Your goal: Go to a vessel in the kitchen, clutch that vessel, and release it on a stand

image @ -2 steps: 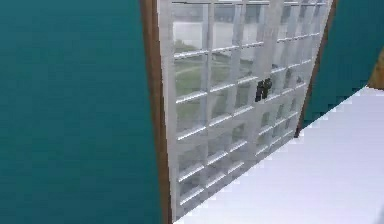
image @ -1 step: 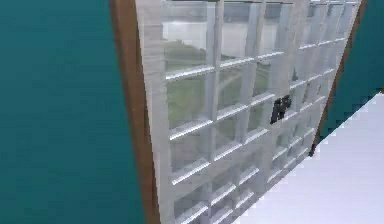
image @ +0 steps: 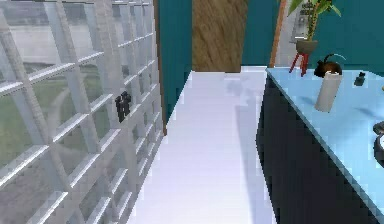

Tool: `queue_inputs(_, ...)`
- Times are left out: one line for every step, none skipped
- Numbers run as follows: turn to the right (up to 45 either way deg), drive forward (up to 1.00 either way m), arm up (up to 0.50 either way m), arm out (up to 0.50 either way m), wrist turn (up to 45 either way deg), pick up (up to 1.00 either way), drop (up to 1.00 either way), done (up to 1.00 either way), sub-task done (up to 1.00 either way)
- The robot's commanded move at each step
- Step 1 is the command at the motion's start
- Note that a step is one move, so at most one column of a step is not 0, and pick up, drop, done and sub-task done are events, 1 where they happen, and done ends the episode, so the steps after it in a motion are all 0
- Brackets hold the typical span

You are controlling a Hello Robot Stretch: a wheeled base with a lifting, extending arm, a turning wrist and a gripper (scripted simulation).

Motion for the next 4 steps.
queue_inputs(6.0, 0.0, 0.0, 0.0, 0.0, 0.0, 0.0, 0.0, 0.0)
queue_inputs(0.0, 1.0, 0.0, 0.0, 0.0, 0.0, 0.0, 0.0, 0.0)
queue_inputs(0.0, 1.0, 0.0, 0.0, 0.0, 0.0, 0.0, 0.0, 0.0)
queue_inputs(0.0, 0.3, 0.0, 0.0, 0.0, 0.0, 0.0, 0.0, 0.0)
